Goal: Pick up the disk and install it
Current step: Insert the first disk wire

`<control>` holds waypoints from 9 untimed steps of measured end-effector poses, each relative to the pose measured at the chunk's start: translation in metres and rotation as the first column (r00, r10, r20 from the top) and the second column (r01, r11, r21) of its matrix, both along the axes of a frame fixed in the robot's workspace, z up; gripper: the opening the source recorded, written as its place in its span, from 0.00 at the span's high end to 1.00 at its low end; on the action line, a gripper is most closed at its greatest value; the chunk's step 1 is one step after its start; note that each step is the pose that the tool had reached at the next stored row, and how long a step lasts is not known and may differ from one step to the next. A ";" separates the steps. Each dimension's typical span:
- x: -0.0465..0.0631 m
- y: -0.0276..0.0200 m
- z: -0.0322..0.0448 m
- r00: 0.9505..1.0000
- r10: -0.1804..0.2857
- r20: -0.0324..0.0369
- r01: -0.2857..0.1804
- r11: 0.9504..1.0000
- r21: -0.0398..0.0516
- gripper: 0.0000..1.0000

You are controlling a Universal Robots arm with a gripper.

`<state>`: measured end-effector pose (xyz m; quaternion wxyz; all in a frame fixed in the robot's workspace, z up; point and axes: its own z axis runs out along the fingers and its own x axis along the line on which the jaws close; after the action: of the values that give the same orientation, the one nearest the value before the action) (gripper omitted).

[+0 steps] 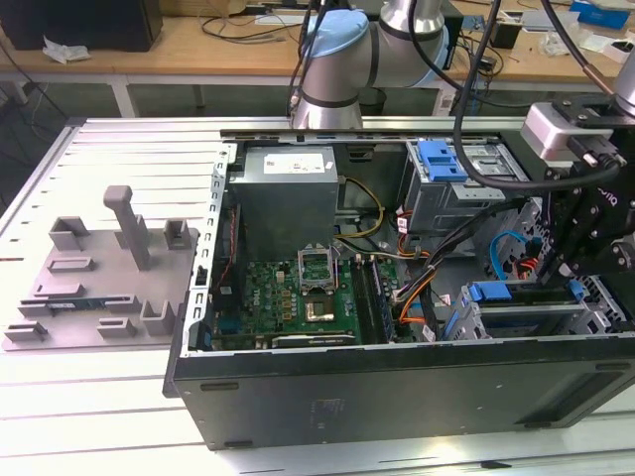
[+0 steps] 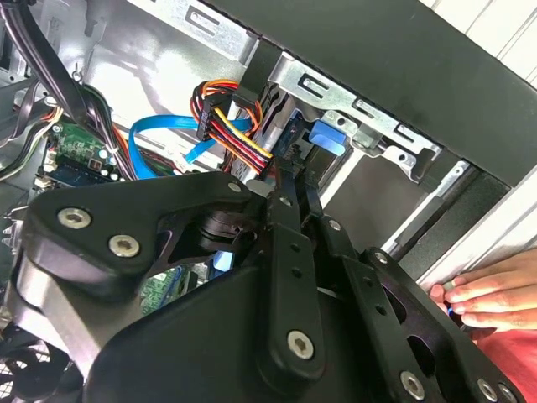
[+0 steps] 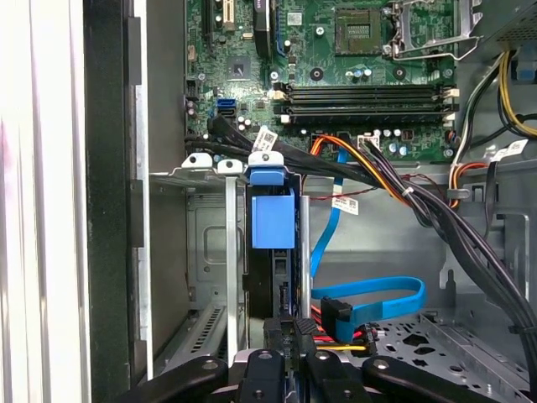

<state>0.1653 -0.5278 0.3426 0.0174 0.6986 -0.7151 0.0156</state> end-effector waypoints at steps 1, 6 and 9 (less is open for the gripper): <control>0.000 0.0000 -0.0002 1.000 0.000 0.000 0.000 1.000 0.000 0.84; 0.000 0.0000 -0.0009 1.000 0.000 0.000 0.000 1.000 0.000 0.84; 0.000 -0.0001 -0.0007 1.000 0.000 0.000 0.000 1.000 0.000 0.84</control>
<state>0.1653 -0.5278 0.3419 0.0173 0.6986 -0.7151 0.0154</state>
